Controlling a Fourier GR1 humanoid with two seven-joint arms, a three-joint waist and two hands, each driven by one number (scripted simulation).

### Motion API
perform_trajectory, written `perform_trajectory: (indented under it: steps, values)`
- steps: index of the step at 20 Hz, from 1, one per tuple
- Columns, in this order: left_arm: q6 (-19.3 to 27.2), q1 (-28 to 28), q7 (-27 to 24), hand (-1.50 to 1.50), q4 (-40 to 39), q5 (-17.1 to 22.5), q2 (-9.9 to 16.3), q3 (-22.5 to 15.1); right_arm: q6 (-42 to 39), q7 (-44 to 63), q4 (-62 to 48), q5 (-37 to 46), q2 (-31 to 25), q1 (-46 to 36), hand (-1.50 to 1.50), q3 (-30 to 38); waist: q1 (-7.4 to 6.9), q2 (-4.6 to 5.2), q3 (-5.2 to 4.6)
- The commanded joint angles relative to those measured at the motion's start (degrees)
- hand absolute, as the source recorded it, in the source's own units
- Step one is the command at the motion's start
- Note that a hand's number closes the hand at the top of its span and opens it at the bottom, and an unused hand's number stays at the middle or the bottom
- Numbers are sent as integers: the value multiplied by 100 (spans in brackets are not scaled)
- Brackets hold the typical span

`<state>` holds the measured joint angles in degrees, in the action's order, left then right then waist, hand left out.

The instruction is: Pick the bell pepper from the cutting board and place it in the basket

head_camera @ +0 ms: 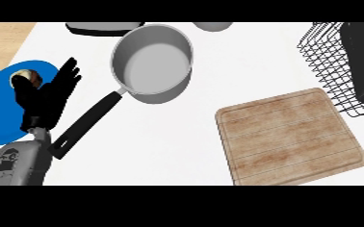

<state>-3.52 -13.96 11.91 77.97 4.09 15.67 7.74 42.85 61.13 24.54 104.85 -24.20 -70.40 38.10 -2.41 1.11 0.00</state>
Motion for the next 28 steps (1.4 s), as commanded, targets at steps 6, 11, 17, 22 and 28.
perform_trajectory:
  steps: [6,11,17,22,28]
  values:
    - [1,-155,149,0,-41,20,0,35,1048,169,-106,-335,-45,520,-150,423,68,-35,8]
    - [42,-150,138,0,68,-26,-7,33,1352,250,-1,-261,-14,188,-150,331,-5,-13,5]
    - [-10,255,54,0,268,-44,-92,-60,2249,602,961,-278,3,517,-150,588,105,-106,3]
    - [41,430,48,0,253,-11,84,187,2500,535,2104,-573,511,975,-150,749,358,-212,-2]
    - [102,539,248,0,331,61,135,331,1350,81,3974,-1361,1493,1960,-150,282,642,-323,-5]
